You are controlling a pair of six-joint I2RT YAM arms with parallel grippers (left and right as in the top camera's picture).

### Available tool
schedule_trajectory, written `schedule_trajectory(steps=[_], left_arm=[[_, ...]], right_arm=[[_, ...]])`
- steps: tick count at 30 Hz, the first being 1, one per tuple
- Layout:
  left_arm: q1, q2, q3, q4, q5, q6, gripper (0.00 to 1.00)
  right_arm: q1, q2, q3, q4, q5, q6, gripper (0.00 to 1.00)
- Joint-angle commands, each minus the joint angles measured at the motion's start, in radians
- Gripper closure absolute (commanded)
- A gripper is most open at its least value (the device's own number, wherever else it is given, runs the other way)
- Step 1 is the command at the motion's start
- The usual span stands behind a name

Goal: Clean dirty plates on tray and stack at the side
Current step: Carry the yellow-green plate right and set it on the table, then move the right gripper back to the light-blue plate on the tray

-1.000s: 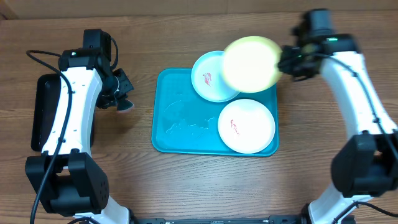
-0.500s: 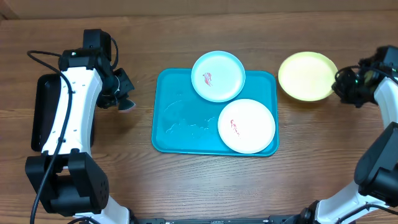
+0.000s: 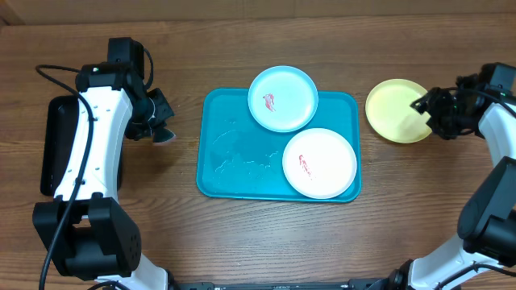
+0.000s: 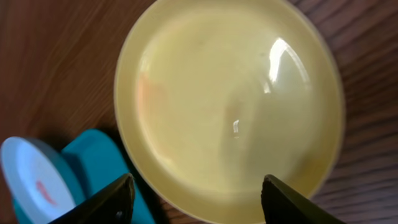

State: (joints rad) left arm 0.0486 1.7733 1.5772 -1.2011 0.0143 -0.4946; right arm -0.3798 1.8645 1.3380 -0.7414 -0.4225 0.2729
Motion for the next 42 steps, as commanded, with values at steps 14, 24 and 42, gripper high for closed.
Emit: schedule_trajectory(steps=[14,24,42], left_arm=[[0.0,-0.011,0.007,0.016,0.069,0.066,0.96],[-0.046,-0.011,0.007,0.029,0.065,0.087,0.96],[-0.07,-0.011,0.007,0.054,0.065,0.092,0.96]], right_arm=[[0.445,-0.024,0.068,0.2,0.154,-0.011,0.0],[0.578,0.062,0.068,0.316,0.316,-0.011,0.0],[0.66,0.24,0.068,0.459,0.318,-0.011,0.58]])
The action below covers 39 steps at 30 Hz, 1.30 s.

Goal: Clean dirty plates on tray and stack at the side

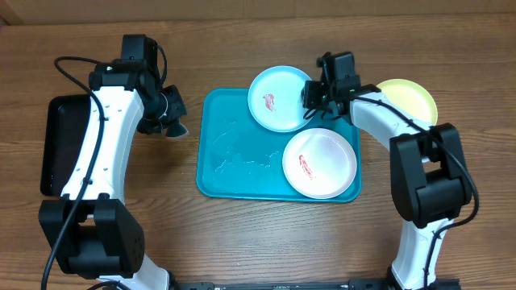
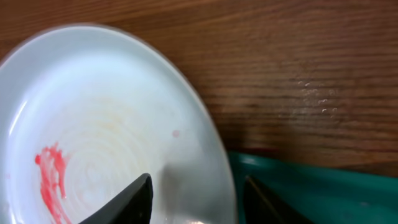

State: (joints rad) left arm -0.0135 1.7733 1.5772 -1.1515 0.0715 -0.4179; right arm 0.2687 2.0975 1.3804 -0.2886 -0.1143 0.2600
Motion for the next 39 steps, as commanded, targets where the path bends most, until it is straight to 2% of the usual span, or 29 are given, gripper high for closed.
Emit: schedule_trajectory(steps=[1,3,7,10,14,18,27,32,39], left_arm=[[-0.008,-0.011,0.007,0.004,0.008,0.015,0.96],[-0.008,-0.011,0.007,0.004,0.008,0.015,0.96],[-0.008,-0.011,0.007,0.004,0.008,0.015,0.96],[-0.008,-0.011,0.007,0.009,0.008,0.015,0.96],[-0.013,-0.011,0.007,0.019,0.012,0.019,0.96],[-0.038,-0.011,0.006,0.029,0.068,0.083,0.96],[-0.157,0.018,-0.021,0.079,0.075,0.073,0.96],[-0.207,0.097,-0.024,0.11,0.09,0.024,0.96],[-0.297,0.261,-0.024,0.217,0.189,0.025,0.96]], right_arm=[[0.013,0.007,0.025,0.004,0.009,0.003,0.61],[0.015,0.006,0.025,-0.001,0.009,0.003,0.66],[0.025,0.006,0.025,-0.037,0.008,0.003,0.89],[0.042,0.006,0.025,-0.066,-0.008,0.002,0.96],[0.079,0.006,0.025,-0.108,-0.051,0.003,0.96],[0.127,0.006,0.025,-0.137,-0.108,0.002,0.96],[0.191,0.006,0.025,-0.246,-0.104,0.007,0.95],[0.191,0.006,0.025,-0.284,-0.105,0.007,0.95],[0.208,0.006,0.025,-0.293,-0.105,0.056,0.96]])
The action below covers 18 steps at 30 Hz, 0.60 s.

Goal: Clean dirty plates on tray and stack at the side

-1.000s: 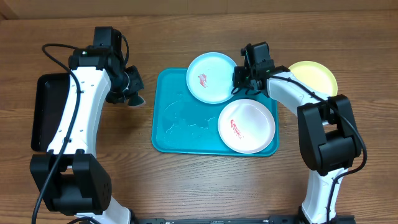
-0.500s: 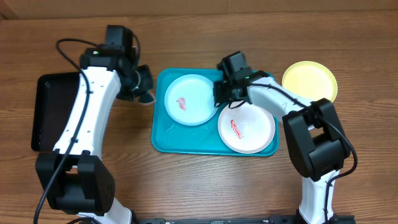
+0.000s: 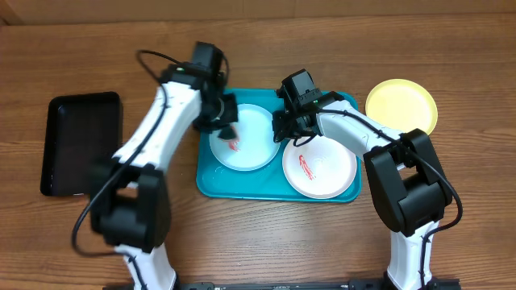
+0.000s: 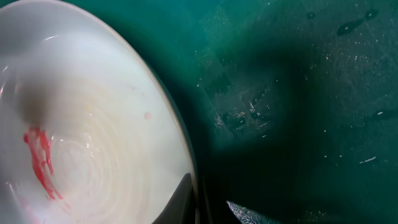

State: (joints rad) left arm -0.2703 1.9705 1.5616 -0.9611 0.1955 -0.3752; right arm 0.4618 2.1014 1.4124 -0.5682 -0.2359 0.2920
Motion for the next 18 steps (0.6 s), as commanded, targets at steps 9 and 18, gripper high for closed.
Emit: schedule_trajectory(steps=[9,18], left_arm=[[-0.076,0.22,-0.009,0.08,0.047,-0.029,0.96],[-0.032,0.256,0.011,-0.077,-0.319,-0.043,0.96]], right_arm=[[0.016,0.003,-0.007,-0.014,0.018,0.023,0.96],[0.016,0.003,-0.007,-0.017,0.037,0.023,0.96]])
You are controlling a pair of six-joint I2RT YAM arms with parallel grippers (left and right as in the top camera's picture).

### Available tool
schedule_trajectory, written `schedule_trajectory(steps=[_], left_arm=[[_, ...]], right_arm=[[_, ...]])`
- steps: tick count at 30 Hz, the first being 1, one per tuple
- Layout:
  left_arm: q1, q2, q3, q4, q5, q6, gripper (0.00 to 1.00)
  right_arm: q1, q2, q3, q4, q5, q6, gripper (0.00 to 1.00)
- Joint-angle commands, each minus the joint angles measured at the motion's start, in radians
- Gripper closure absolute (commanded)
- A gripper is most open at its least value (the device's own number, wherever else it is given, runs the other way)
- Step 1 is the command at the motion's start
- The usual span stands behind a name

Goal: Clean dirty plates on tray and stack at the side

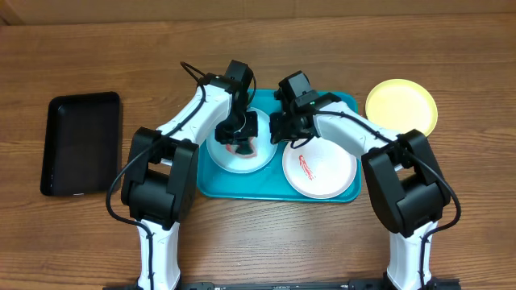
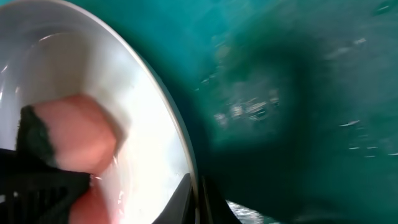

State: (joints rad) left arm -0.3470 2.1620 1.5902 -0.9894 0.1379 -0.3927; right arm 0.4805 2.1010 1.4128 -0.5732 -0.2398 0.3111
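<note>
On the left half of the teal tray lies a light blue plate, seen close up in the right wrist view as a pale plate. My right gripper is shut on its right rim, with the rim pinched between the fingers of the gripper. My left gripper is shut on a pink sponge with a dark edge, pressed onto the plate's middle. A white plate with a red smear lies on the tray's right half.
A yellow plate rests on the table to the right of the tray. A black tray lies at the far left. Both arms cross over the tray's back edge.
My left gripper has moved from the blue plate's upper left edge to its middle, and the sponge now covers the red smear. The right gripper still holds the rim in the same place.
My right gripper was open over the yellow plate, and the left gripper stood left of the tray. Then the right gripper was at the blue plate's rim at the tray's back. Later the plate lay on the tray's left half, gripped, and now the sponge rests on it.
</note>
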Motion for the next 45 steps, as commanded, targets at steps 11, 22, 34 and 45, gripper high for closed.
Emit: schedule_trajectory(steps=[11,22,34,45], left_arm=[[0.072,0.065,0.085,-0.072,-0.233,-0.056,0.96],[-0.011,0.111,0.071,0.048,0.159,-0.015,0.96],[0.046,0.085,0.187,-0.211,-0.202,0.002,0.96],[0.201,-0.177,0.258,-0.308,-0.404,-0.217,0.96]], right_arm=[[-0.003,0.003,-0.007,-0.012,0.048,0.004,0.96],[-0.003,0.003,-0.007,-0.015,0.048,0.004,0.96],[-0.003,0.002,-0.006,-0.013,0.056,0.004,0.96],[0.022,-0.125,0.084,-0.083,0.26,-0.04,0.96]])
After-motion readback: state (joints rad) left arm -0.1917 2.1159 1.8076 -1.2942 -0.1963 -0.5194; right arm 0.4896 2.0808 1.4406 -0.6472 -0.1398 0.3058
